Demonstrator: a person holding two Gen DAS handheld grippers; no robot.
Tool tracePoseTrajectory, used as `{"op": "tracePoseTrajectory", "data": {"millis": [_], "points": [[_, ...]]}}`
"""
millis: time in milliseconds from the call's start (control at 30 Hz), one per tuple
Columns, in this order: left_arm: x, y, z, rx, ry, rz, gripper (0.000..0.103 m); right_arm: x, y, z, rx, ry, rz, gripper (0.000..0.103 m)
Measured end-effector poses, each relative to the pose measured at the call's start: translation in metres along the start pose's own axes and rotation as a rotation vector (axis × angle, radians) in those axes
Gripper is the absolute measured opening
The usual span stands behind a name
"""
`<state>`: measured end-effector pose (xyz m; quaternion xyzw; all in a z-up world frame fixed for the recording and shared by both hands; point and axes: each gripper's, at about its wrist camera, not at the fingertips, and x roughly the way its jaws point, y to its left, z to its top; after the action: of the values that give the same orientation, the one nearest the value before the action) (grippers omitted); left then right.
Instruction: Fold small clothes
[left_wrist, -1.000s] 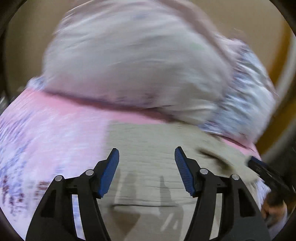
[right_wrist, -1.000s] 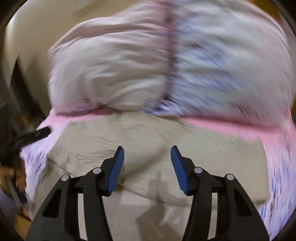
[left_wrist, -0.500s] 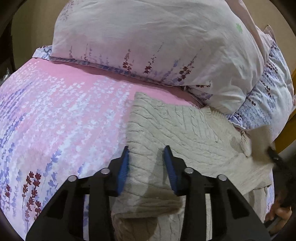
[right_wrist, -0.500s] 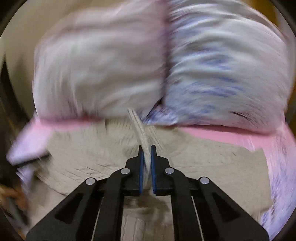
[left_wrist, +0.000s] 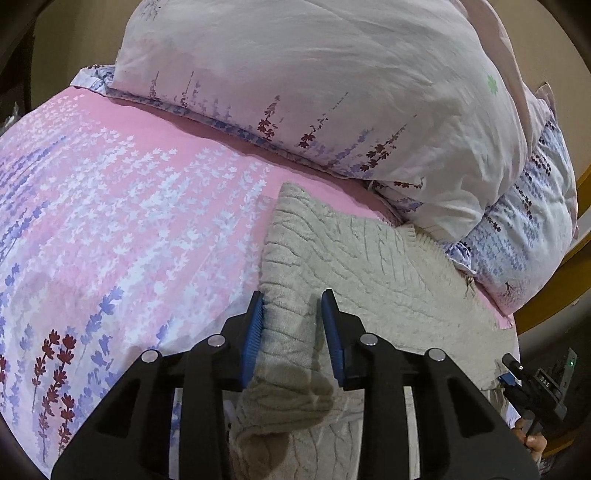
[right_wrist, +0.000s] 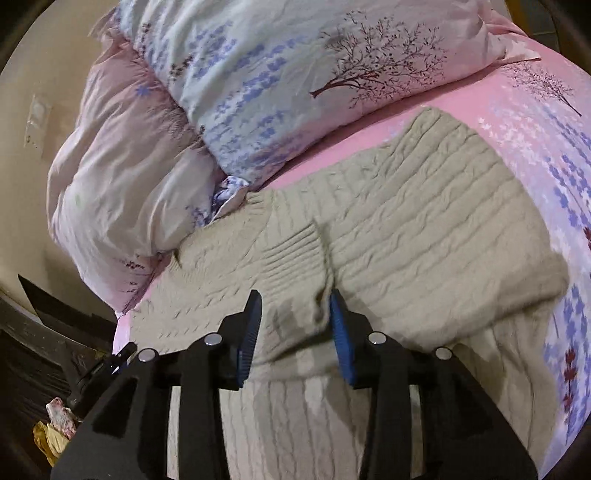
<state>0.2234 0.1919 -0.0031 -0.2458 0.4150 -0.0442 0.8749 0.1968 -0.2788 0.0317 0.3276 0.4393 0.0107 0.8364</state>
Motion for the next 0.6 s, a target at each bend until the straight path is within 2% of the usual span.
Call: {"op": "tracePoseTrajectory", "data": {"millis": [33,67,100,133,267,400,500,567,600], "points": [[0.000,0.000,0.000,0.000,-0.003,0.001,0.032,0.006,-0.002,0.002,-0.006,0.014,-0.011,0.013],[0.000,-0.001,-0.001,0.002,-0.007,0.006,0.032,0.009,-0.003,0.003,-0.018,0.026,-0.023,0.008],[0.000,-0.002,-0.002,0.003,-0.008,0.005,0.026,0.010,-0.002,0.003,-0.028,0.024,-0.019,0.007],[-0.001,-0.002,-0.004,0.006,-0.014,0.005,0.014,0.008,-0.001,0.003,-0.039,0.008,-0.017,0.007],[-0.005,0.001,-0.006,-0.001,-0.023,-0.007,0.009,-0.006,0.003,0.002,-0.075,-0.069,-0.030,0.006],[-0.003,0.003,-0.008,-0.006,-0.024,0.004,0.009,0.008,-0.005,-0.004,-0.076,-0.016,-0.093,0.007],[-0.009,0.002,-0.009,0.004,-0.022,-0.015,0.010,-0.006,0.002,-0.007,-0.113,-0.028,-0.114,0.021],[-0.022,0.003,-0.014,0.004,-0.024,-0.045,0.010,-0.029,0.000,-0.010,-0.122,-0.065,-0.098,0.035],[-0.029,0.004,-0.017,0.005,-0.029,-0.055,0.011,-0.041,-0.003,-0.012,-0.122,-0.083,-0.085,0.048]]}}
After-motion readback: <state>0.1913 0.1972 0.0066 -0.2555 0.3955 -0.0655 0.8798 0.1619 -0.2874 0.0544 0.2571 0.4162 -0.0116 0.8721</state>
